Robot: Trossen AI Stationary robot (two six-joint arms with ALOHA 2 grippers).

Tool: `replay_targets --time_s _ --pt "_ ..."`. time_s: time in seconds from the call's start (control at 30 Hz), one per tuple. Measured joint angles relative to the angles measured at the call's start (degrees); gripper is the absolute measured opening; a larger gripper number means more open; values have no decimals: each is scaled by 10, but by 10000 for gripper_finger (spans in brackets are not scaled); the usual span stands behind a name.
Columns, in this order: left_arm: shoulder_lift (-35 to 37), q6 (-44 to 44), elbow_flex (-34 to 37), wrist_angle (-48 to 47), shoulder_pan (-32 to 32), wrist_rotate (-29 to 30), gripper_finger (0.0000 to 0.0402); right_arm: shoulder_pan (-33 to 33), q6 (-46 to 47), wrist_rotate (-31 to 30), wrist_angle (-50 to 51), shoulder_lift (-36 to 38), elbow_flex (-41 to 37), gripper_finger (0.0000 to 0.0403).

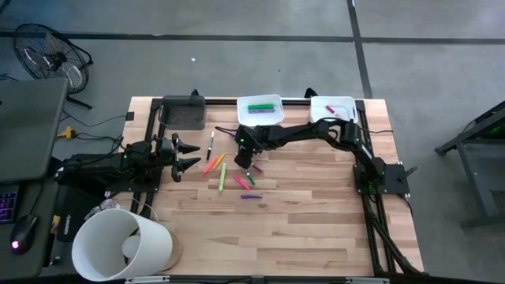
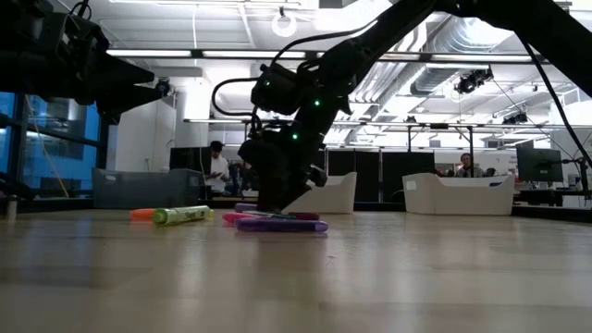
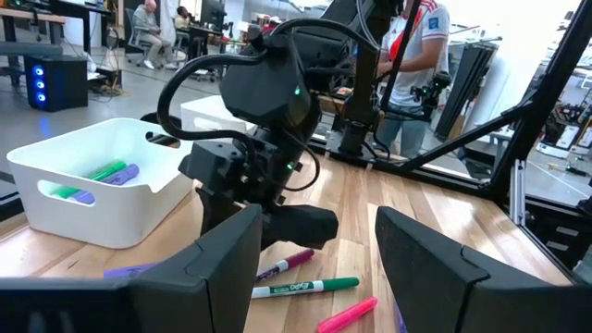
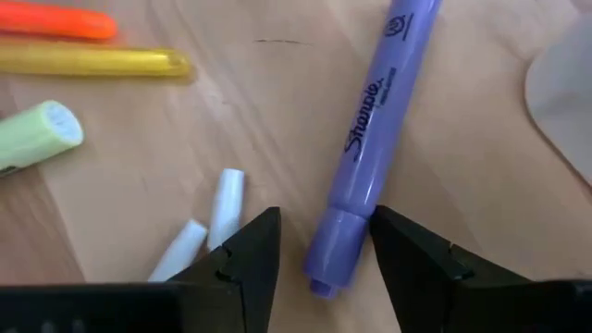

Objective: Pick & Place Markers
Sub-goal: Put the violet highlighter pen into the left white bin

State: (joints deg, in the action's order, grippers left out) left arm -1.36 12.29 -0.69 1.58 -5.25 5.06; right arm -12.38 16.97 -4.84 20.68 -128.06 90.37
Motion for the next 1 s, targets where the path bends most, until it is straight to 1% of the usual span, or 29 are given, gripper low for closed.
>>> replay_targets --time_s 0.1,0.53,0.63,0.83,1.0 --pt "0 0 0 0 0 0 211 0 9 -9 -1 -1 0 146" --pt "0 0 0 0 0 0 211 0 10 -3 0 -1 -1 60" --pt "0 0 0 0 0 0 211 0 10 -2 -1 -1 -1 57" --pt "0 0 0 0 0 0 211 2 10 -8 -5 1 -1 74" --pt "0 0 0 0 0 0 211 4 8 -2 -7 12 -3 58"
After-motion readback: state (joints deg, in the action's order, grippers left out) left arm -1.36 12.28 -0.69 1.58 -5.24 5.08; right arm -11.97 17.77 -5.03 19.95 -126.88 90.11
